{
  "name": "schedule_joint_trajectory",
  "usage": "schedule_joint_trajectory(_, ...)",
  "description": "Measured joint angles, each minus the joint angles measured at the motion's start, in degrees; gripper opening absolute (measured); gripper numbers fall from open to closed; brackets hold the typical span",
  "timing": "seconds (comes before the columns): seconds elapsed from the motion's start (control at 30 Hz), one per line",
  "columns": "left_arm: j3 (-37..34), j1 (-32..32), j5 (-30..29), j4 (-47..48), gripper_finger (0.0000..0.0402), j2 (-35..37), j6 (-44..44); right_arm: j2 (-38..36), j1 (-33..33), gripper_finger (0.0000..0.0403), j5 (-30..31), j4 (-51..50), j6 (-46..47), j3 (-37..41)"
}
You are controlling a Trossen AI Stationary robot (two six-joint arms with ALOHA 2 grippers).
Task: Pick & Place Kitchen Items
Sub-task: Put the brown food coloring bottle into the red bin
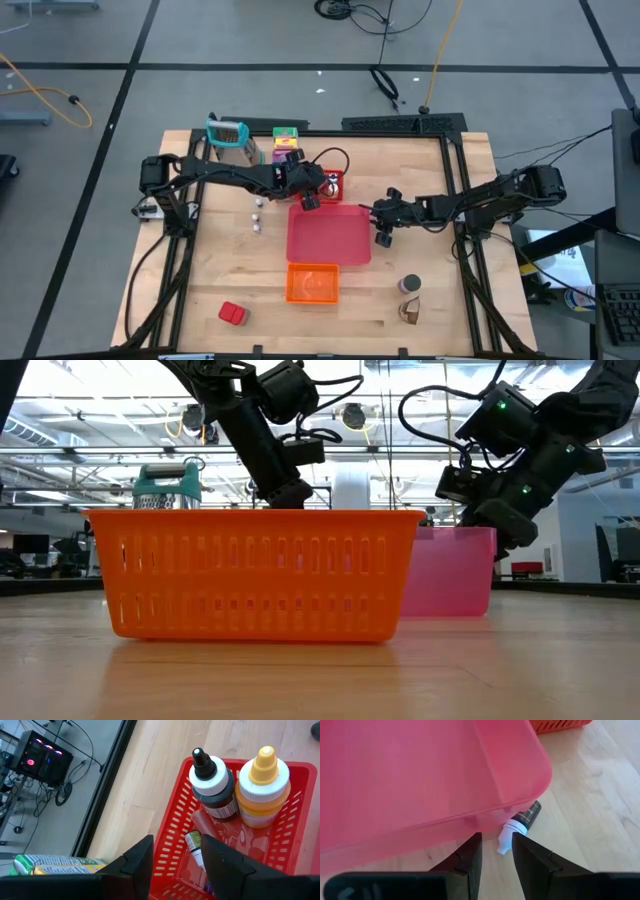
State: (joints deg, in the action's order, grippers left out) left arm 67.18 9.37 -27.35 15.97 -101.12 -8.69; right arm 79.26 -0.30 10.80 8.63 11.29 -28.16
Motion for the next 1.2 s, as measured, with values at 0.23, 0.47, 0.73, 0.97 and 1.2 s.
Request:
schedule_joint_trajectory(0.23, 0.0, -0.01, 0.02, -0.02, 0.0166, 0.0, 0.24, 0.0, 0.0, 0.0098, 1.39, -0.03, -0.09, 0.0)
schedule_joint_trajectory(0.47, 0.0, 0.0, 0.02, -0.02, 0.0166, 0.0, 0.22, 0.01, 0.0, 0.0098, 1.38, 0.11, -0.16, 0.0)
schedule_joint_trajectory(0.73, 0.0, 0.0, 0.02, -0.04, 0.0166, 0.0, 0.48, 0.04, -0.11, 0.0098, 1.56, 0.5, -0.16, 0.16)
schedule_joint_trajectory(0.97, 0.0, 0.0, 0.02, -0.04, 0.0166, 0.0, 0.68, 0.07, -0.99, 0.0098, 1.54, 10.47, 0.01, 5.49)
schedule_joint_trajectory(1.2, -0.02, 0.0, 0.02, -0.06, 0.0166, 0.0, 0.68, 0.07, -1.53, 0.0098, 1.39, 13.46, 0.02, 7.28)
